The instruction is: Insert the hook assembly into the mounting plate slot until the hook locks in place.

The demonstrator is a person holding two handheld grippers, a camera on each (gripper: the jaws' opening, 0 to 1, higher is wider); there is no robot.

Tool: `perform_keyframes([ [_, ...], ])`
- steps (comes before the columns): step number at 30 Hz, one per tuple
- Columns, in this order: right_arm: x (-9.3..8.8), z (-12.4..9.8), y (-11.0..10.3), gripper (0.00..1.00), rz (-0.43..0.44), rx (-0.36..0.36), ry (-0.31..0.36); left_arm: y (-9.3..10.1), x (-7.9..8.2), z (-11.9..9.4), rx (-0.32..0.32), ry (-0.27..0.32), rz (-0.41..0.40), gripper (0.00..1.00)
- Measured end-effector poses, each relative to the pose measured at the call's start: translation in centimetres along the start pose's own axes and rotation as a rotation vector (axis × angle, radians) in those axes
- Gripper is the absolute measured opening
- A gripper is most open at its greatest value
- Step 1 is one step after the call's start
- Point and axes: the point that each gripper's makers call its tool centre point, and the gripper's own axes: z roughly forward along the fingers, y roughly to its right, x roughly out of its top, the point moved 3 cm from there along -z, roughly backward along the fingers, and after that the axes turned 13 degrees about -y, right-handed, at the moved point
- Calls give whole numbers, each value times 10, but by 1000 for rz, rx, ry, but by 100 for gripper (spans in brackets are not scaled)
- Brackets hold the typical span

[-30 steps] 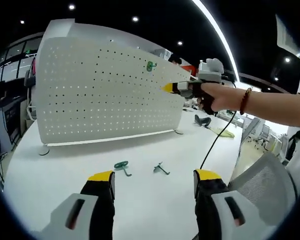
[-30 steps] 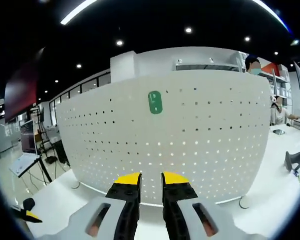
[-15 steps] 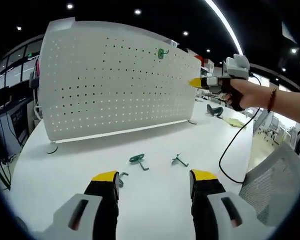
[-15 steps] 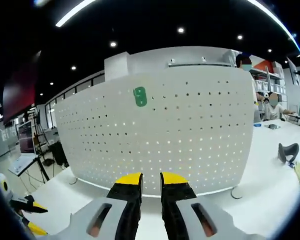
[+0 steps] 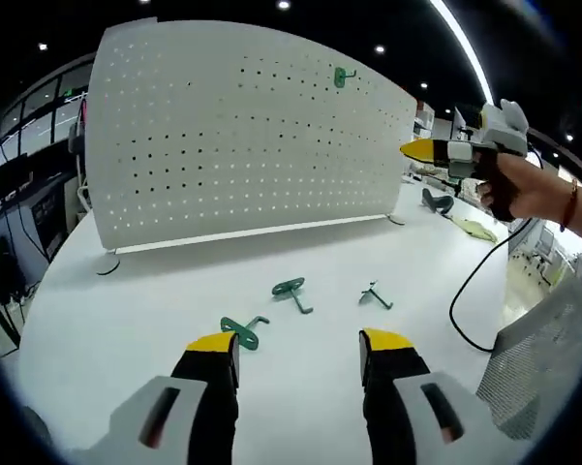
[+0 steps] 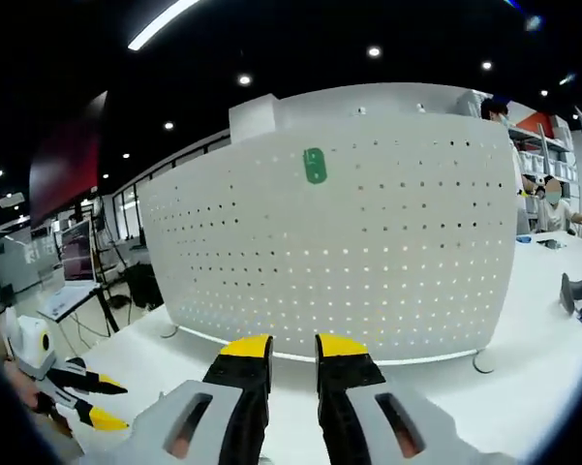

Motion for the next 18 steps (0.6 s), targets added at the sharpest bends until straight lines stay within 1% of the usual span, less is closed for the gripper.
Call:
perform_keyframes([
  [3,-5,-4,-4,17,2,18,3,-2,-3,5,12,-19,19,51],
  [13,-28,-12,-16,16,9,54,-33,-15,-6,19,39,-53,4,41],
  [18,-37,-17,-27,16,-13,79,-53,-16,-11,26,41,-79,14,39],
])
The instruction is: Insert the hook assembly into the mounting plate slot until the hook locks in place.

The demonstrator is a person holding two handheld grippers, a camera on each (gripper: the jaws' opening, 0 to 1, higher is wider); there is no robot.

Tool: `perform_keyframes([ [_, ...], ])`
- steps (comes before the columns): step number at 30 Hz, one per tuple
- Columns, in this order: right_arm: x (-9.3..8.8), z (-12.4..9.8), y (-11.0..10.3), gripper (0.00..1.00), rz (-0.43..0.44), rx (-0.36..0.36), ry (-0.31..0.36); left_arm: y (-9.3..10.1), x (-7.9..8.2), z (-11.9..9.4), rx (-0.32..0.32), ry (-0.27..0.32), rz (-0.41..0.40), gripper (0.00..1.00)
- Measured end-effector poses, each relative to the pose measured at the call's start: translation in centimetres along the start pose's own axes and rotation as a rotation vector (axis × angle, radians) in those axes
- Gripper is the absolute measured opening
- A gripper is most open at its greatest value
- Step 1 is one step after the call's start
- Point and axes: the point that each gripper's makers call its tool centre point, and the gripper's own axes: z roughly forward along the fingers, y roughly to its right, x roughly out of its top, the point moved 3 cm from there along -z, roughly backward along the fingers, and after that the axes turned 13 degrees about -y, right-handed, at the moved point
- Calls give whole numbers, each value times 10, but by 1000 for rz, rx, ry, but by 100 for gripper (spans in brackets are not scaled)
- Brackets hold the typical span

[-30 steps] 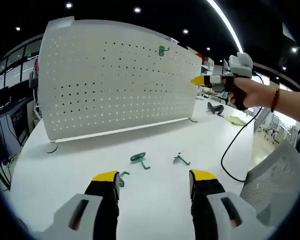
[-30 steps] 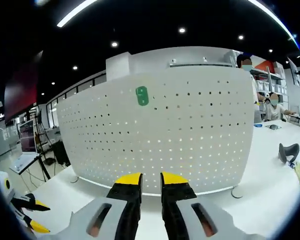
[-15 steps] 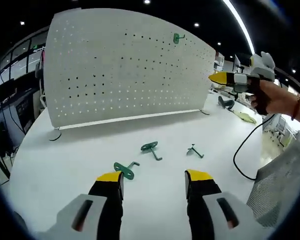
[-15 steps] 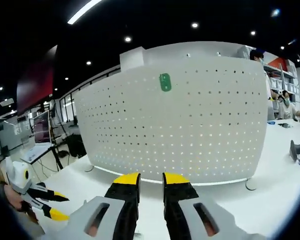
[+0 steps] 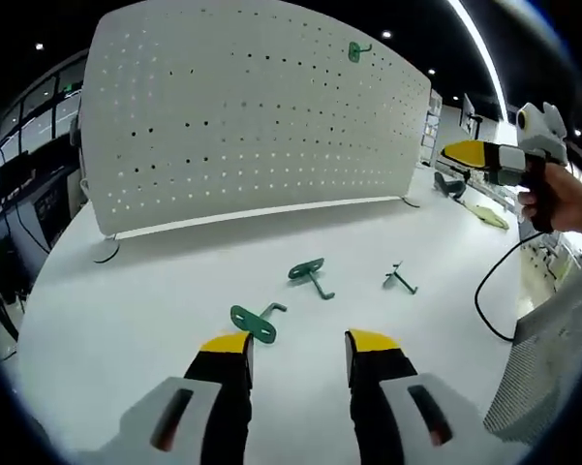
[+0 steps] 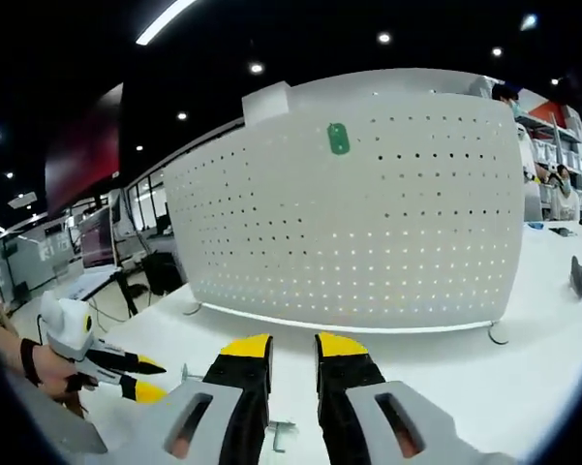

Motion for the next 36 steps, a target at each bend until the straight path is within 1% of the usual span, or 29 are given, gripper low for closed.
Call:
perform_keyframes([
  [5,-10,1,-4,16,9,27,-27,-2,-1,8,7,-18,3,35],
  [7,-13,2,-6,16,12,31,-34,-3,-1,10,3,-12,-15,34],
  [10,-18,2,-10,16,20,42,-40,-6,0,13,25,-15,-6,32],
  [12,-22,3,-13,16,18,50,-50,-8,-1,17,36,-32,-2,30],
  [14,-26,4,-16,16,18,62,-65,-10,-2,19,41,-34,-17,29],
  [15,-30,4,-18,16,26,72,-83,-11,-2,19,42,-33,-29,28],
  [17,-33,4,-20,16,26,69,-83,-12,-2,20,48,-36,-30,26],
  [25,-38,1,-22,16,40,75,-90,-18,-2,26,72,-53,-26,20],
  [27,-38,0,-22,16,45,71,-92,-21,-3,27,90,-60,-23,19],
  [32,-40,0,-22,16,48,75,-98,-21,0,31,92,-55,-20,19],
  [36,-40,0,-22,16,57,74,-96,-22,0,34,99,-62,-23,15],
])
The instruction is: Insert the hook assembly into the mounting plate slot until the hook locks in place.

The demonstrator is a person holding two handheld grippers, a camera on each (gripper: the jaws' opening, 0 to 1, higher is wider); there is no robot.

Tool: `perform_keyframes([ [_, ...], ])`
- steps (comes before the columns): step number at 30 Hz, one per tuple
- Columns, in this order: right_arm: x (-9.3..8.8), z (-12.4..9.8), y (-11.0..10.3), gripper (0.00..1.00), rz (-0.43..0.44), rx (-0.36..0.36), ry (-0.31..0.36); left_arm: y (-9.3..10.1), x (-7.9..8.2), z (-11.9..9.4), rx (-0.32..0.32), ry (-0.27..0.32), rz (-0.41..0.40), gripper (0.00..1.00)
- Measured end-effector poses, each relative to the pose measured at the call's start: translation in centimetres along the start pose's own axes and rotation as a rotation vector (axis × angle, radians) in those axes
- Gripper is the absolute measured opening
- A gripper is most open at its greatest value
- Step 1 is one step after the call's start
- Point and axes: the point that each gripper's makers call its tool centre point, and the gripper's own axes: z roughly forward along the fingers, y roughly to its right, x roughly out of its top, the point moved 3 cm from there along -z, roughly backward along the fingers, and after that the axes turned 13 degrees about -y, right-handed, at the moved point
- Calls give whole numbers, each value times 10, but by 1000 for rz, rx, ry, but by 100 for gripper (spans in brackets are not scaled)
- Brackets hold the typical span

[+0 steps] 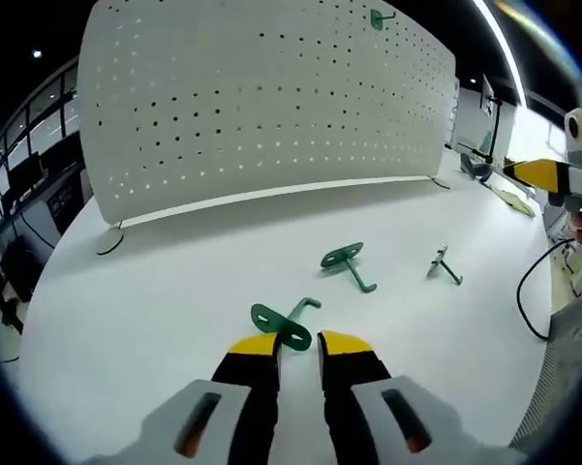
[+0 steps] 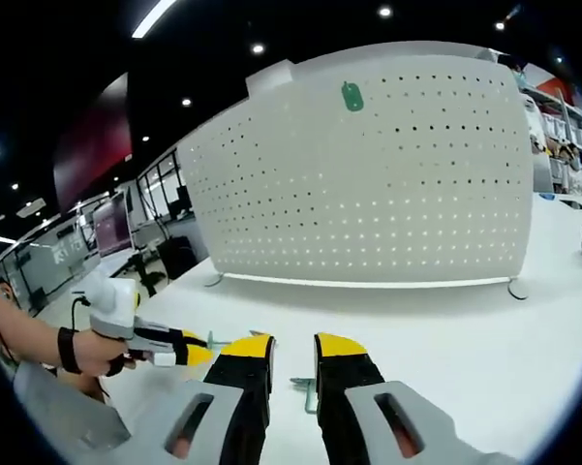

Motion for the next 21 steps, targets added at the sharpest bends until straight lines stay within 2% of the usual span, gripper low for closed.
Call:
perform_keyframes([
  [6,3,-1,-2,16,-14,-1,5,0,0,0,-3,-1,-4,10],
  [14,0,1,-6,16,-16,7,-4,-4,1,-4,8,12,-6,10],
  [21,0,1,-9,16,-12,15,1,2,1,-12,-37,16,-24,9],
])
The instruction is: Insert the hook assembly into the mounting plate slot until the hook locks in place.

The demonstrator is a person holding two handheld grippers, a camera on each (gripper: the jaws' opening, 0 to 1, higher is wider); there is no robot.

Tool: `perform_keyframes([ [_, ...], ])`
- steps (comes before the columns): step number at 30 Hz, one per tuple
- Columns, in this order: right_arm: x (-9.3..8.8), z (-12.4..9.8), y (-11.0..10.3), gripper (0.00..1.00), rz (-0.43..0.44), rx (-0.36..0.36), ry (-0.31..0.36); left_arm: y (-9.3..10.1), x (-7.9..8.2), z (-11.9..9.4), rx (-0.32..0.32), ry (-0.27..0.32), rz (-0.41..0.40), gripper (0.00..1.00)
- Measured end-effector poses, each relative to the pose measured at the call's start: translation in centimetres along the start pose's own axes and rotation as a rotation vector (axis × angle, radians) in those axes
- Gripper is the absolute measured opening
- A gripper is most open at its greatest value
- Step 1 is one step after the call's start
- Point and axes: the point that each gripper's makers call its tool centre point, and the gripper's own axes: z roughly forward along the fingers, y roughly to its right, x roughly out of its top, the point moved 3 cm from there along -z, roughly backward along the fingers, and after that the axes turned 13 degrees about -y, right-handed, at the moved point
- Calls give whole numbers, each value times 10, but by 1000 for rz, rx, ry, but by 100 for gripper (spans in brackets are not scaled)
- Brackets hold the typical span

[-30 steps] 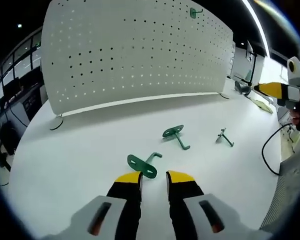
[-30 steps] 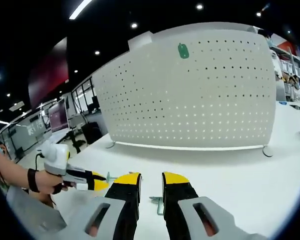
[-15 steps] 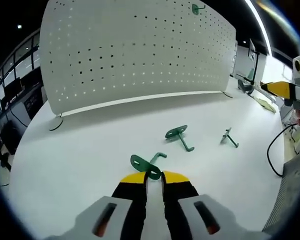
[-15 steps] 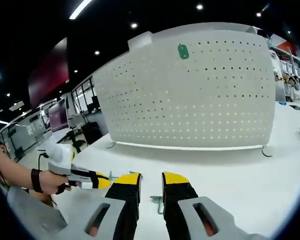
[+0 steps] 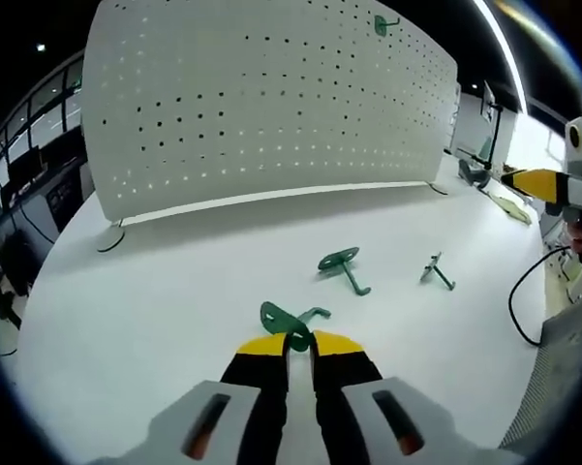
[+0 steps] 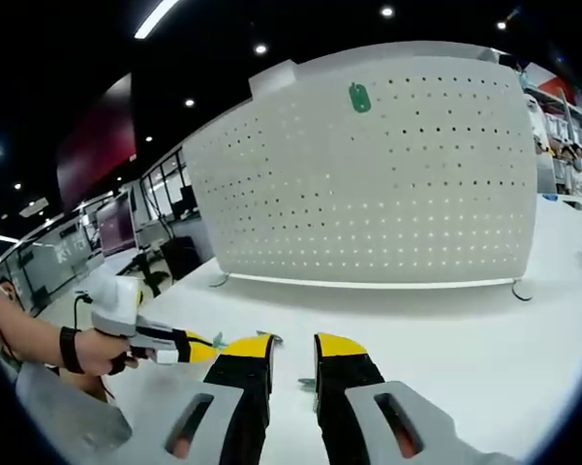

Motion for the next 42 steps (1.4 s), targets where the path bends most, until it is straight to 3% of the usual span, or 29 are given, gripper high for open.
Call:
perform_keyframes([
  [19,4,-1,-9,16,-26,26,11,28,16,-26,-140,37,-71,8],
  [42,-4,0,-39,17,-116,136,-8,53,26,-61,-271,69,-145,8],
])
